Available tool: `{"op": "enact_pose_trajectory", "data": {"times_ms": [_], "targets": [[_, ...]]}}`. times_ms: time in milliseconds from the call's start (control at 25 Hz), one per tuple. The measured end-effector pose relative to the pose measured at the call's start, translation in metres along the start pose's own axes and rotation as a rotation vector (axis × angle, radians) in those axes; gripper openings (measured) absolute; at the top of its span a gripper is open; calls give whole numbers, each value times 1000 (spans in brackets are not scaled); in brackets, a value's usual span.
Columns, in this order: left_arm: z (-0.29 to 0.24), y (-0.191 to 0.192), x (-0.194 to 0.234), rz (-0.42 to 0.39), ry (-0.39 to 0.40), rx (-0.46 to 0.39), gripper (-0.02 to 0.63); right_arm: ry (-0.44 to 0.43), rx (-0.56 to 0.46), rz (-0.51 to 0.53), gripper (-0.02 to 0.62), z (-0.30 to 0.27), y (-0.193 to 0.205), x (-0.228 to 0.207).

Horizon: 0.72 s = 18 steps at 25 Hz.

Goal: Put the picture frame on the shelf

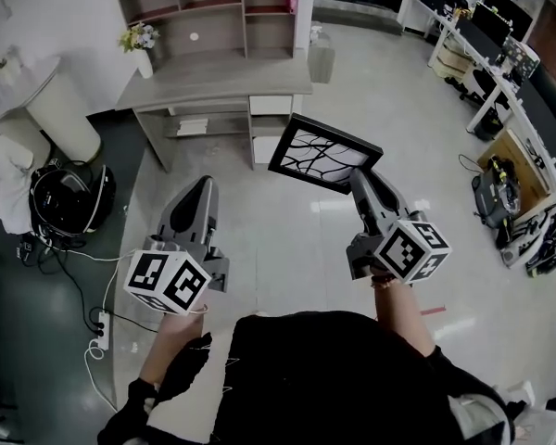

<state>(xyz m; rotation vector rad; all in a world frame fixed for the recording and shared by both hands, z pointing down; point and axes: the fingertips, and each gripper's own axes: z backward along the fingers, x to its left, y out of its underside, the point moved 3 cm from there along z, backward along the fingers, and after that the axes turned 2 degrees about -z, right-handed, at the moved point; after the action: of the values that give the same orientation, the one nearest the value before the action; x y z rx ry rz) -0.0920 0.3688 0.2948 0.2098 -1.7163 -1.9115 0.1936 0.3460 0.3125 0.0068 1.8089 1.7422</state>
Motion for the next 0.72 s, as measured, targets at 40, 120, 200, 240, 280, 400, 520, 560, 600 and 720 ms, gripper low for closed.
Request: {"op": "enact_pose_trajectory", "data": {"times_ms": [40,120,200,240,280,400,520,560,600,720], "targets": [[-9,-3,6,1,1,0,12,2,-2,-1,83,-10,-3,-3],[-26,-11,17,8,0,4,11,6,5,-3,81,-33,-11,-8],[-38,-15,27,13,-4,13,12,6,10,-6,83,-50,-14,-12],[-42,-13,31,14,-6,17,12,4,9,-9,81,-56,-12,-14],[-46,-10,34,14,-7,22,11,2,9,-13,81,-62,-11,-17],[-61,3,42,29,-13,44,11,0,25,-26,81,-75,-3,-28],[-81,15,46,44,-14,66,11,1,50,-42,81,-88,3,-43],[-89,19,46,49,-12,74,11,2,56,-47,81,-93,4,-49],[-96,23,46,55,-12,79,11,2,63,-50,81,-98,4,-56],[-120,26,46,59,-30,77,11,-9,78,-51,81,-117,-3,-79]]}}
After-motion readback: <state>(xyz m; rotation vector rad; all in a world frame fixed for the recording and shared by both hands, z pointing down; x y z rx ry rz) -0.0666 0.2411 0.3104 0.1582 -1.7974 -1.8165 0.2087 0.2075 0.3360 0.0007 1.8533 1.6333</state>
